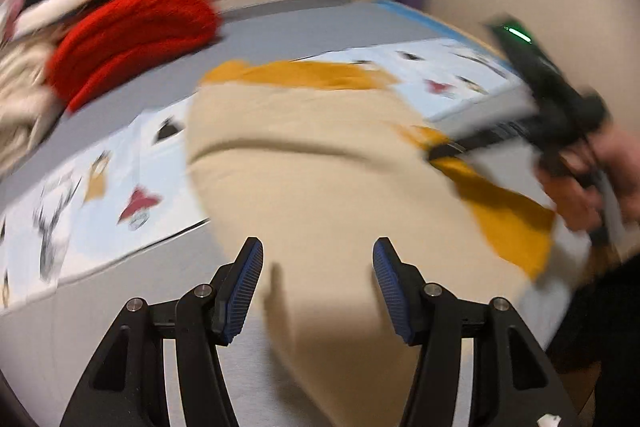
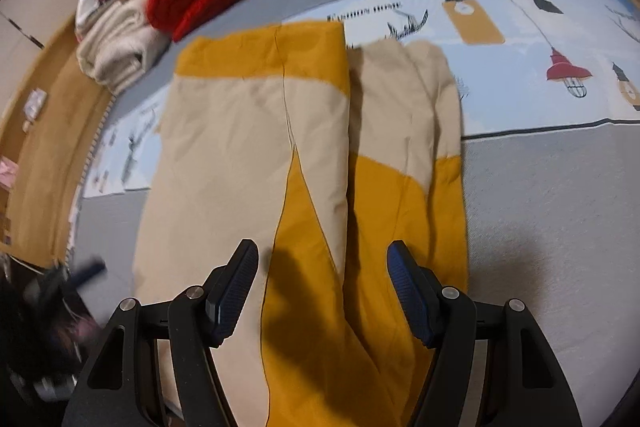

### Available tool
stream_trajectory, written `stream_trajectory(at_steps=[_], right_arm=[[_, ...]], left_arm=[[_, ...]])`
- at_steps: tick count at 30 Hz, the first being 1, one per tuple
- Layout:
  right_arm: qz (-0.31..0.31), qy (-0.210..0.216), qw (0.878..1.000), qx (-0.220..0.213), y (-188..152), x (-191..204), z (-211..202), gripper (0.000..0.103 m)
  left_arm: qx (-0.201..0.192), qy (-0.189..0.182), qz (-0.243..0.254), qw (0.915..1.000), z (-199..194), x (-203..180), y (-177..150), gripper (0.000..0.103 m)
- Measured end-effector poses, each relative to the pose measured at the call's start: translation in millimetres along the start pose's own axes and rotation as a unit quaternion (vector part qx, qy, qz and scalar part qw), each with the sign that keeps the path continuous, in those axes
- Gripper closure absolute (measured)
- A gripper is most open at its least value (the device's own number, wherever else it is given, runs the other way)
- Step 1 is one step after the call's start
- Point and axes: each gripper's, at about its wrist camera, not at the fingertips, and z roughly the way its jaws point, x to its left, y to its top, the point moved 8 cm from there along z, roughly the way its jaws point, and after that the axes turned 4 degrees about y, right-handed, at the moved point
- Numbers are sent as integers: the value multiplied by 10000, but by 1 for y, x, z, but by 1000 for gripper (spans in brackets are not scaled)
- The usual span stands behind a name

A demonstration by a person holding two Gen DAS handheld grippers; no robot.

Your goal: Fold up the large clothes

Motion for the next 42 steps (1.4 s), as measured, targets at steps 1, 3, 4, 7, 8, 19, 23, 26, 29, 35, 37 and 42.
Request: stream_trajectory(at_steps=[1, 3, 4, 7, 8, 19, 23, 26, 29, 35, 37, 42], right_arm=[[-25, -57, 10000, 38, -2, 2, 3, 38], [-55, -92, 9999, 119, -5, 5, 8, 57], [-35, -29, 9999, 157, -6, 8, 11, 75], [-65, -67, 9998, 157, -7, 11, 12, 93], [-54, -48, 9999, 149, -7, 11, 12, 96], [394, -705, 9924, -927, -1, -27, -79, 100], [802, -910, 9921, -314, -19, -62, -39, 100], [810, -1050, 9910, -161, -24, -72, -27, 100], [810, -987, 9918, -27, -25, -74, -15, 100], [734, -1215, 9895, -256, -15, -73, -24, 100], [661, -1159, 9905, -325, -13, -69, -28, 100], [693, -1401, 9877, -68, -28, -75, -13, 100]], left_arm=[[70, 65, -249, 9996, 7, 10, 2, 50], [128, 44, -650, 9978, 17, 21, 6, 50], [163, 43, -706, 9974, 17, 24, 8, 50], [157, -61, -805, 9966, 14, 34, 3, 50], [133, -31, -814, 9966, 15, 36, 3, 50], [331, -662, -821, 9939, 23, 16, 11, 49], [624, -1195, -415, 9900, 24, -9, 3, 49], [1234, -949, 535, 9864, 48, -26, -36, 42], [1394, -734, 858, 9838, 57, -28, -56, 42], [1333, -1126, 1633, 9710, 31, -42, -75, 44], [1371, -972, 1661, 9717, 39, -43, -85, 44], [1268, -928, 1825, 9706, 26, -46, -75, 47]])
